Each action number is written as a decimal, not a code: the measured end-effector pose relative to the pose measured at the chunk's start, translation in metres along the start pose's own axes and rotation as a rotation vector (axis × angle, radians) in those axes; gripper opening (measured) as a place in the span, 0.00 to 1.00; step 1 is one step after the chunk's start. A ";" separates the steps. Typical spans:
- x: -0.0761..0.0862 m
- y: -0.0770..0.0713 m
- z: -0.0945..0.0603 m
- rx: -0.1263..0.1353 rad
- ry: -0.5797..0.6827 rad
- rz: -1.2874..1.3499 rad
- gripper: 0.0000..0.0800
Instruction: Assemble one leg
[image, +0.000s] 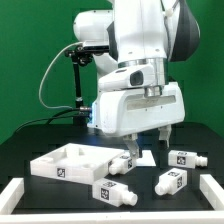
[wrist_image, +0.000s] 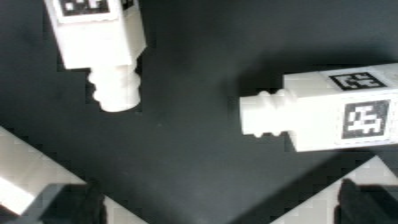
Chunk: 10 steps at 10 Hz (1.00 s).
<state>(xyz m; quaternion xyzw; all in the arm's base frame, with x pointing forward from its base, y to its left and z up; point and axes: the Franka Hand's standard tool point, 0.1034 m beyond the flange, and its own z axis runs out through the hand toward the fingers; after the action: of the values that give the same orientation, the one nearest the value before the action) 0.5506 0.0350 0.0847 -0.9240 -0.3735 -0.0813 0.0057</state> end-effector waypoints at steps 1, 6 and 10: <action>0.000 0.000 0.000 0.000 0.000 0.000 0.81; -0.001 0.000 0.001 0.001 -0.002 -0.001 0.81; -0.001 0.000 0.001 0.002 -0.003 0.000 0.81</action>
Offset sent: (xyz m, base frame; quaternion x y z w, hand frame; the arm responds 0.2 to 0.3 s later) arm 0.0000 0.0000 0.0000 0.0000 0.0000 0.0000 1.0000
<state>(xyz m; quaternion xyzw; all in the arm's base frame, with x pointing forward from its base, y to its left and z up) 0.5497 0.0347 0.0835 -0.9241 -0.3738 -0.0798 0.0060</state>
